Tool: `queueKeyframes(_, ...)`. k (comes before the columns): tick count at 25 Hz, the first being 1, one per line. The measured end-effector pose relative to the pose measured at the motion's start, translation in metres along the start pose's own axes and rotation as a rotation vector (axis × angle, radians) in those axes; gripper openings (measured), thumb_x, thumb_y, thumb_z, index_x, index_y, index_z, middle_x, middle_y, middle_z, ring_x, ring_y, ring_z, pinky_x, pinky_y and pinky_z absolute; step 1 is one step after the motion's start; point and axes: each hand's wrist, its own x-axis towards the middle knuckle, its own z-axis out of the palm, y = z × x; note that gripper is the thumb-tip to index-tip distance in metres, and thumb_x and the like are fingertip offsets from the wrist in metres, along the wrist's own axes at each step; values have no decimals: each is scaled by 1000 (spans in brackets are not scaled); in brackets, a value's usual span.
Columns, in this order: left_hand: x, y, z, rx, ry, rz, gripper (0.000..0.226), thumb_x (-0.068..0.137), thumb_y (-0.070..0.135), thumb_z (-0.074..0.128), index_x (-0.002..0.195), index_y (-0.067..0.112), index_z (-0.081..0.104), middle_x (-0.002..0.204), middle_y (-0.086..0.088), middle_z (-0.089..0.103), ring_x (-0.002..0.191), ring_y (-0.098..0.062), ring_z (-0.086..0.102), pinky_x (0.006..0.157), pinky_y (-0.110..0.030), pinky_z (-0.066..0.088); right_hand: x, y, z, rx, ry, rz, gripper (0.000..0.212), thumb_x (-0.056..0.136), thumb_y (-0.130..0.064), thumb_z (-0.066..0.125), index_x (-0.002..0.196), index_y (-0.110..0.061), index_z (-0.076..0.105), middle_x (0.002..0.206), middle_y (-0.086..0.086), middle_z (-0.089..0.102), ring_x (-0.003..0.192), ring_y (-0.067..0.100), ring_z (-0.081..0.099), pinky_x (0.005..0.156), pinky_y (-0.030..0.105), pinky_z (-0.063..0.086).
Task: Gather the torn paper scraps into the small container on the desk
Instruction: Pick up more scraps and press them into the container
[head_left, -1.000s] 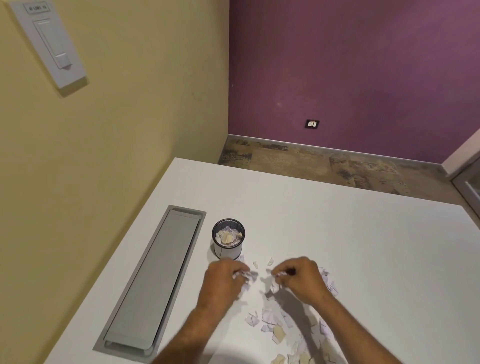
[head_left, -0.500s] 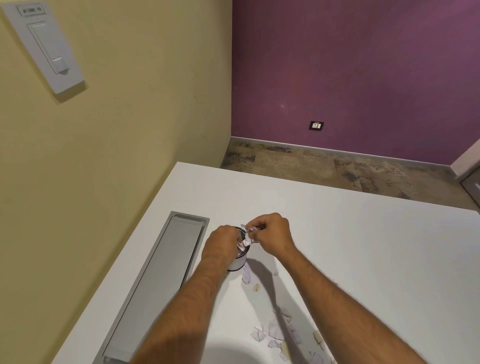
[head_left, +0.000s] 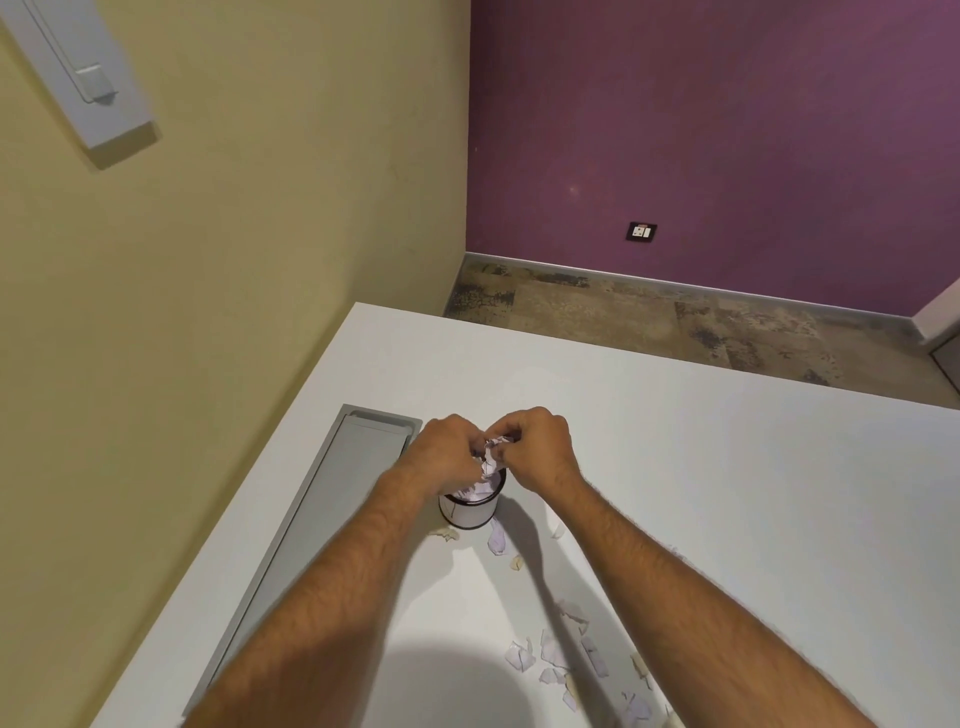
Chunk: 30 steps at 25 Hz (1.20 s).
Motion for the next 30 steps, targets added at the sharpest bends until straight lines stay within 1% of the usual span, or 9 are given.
queueKeyframes(9,-6,-9,8,-388,222,-74,52,81,1,61,125,28,53,127,4,61,107,-14,60,91,-33,53,5,-10,14,-101,-32,-30,25,71,0,70,84,-22,67,81,-1,71,74,17,66,60,23,50)
queueKeyframes(12,-12,-7,7,-354,361,-70,51,76,2,66,116,29,54,116,8,60,93,-17,62,76,-31,53,3,-12,23,-248,-104,-75,27,71,-5,70,83,-24,55,80,1,66,73,20,64,57,27,51)
queueKeyframes(15,-27,-6,5,-219,507,-11,32,70,10,72,87,34,58,88,15,62,73,-10,61,64,-27,53,4,-16,32,-561,-223,-217,23,68,-7,71,72,-17,50,70,3,55,71,28,61,55,30,46)
queueKeyframes(17,-40,-14,9,-250,452,35,25,66,13,75,78,29,61,69,11,64,61,-7,60,58,-24,54,7,-15,34,-659,-288,-249,14,75,-11,65,69,-15,53,67,4,52,75,31,62,57,30,40)
queueKeyframes(19,-56,-31,18,-323,425,36,22,64,18,85,73,25,67,60,8,64,53,-3,57,57,-20,53,11,-12,32,-745,-342,-281,5,75,-12,69,80,-14,69,80,8,62,81,30,63,61,29,42)
queueKeyframes(20,-65,-40,26,-372,388,33,21,63,19,87,72,24,69,58,8,64,51,-2,55,57,-19,53,12,-10,33,-801,-363,-318,13,75,-13,72,88,-13,73,90,11,65,85,31,63,62,29,44)
queueKeyframes(22,-84,-51,50,-378,207,38,19,64,25,86,74,24,71,62,9,67,54,-2,57,62,-22,55,13,-10,36,-880,-385,-404,19,78,-14,72,97,-9,73,102,12,62,89,33,63,64,31,44)
queueKeyframes(24,-97,-54,77,-210,32,59,22,63,39,78,81,30,70,70,13,68,64,-2,62,69,-26,57,9,-12,42,-924,-391,-432,16,84,-11,64,98,-5,70,102,13,63,91,35,64,63,32,43)
queueKeyframes(30,-108,-54,127,-6,-72,73,33,74,49,67,103,32,65,99,17,65,87,-1,57,80,-22,48,-1,-21,50,-1095,-552,-388,22,82,4,53,99,-1,66,104,12,68,95,31,65,65,32,44)
